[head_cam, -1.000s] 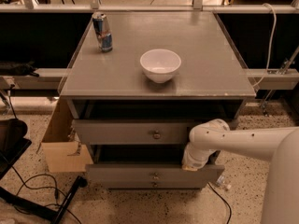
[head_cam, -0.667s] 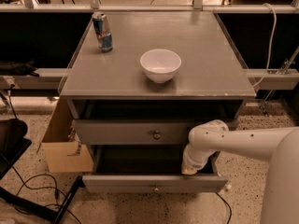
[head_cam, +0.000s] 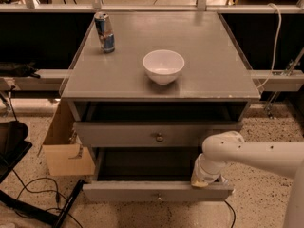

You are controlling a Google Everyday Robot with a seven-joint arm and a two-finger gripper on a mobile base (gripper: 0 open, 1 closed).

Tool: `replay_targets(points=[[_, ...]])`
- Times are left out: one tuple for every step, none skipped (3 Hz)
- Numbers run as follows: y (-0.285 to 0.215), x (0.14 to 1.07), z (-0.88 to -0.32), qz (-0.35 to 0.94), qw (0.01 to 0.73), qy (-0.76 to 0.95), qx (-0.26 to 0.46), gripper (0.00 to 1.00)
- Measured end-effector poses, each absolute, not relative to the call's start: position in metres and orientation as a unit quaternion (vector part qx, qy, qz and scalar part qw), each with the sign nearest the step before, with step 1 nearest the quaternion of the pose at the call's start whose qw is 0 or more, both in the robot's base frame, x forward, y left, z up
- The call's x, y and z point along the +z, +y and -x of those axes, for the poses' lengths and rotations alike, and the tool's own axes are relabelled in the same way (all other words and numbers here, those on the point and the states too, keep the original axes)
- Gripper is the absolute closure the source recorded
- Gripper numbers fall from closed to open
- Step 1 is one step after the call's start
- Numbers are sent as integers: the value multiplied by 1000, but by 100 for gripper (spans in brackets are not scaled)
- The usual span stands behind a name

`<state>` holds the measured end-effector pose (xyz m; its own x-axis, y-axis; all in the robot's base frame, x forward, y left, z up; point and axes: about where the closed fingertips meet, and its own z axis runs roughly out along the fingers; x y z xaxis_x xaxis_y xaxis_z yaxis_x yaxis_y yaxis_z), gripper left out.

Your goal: Open middle drawer

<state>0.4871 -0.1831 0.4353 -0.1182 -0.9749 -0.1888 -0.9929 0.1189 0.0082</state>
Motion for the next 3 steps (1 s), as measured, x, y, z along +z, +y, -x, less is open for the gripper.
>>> replay_targets(points=[[-183,435,-487,660,68,745,66,34],[-183,435,-487,660,68,745,66,11],[-183,435,-487,660,68,745,66,0]])
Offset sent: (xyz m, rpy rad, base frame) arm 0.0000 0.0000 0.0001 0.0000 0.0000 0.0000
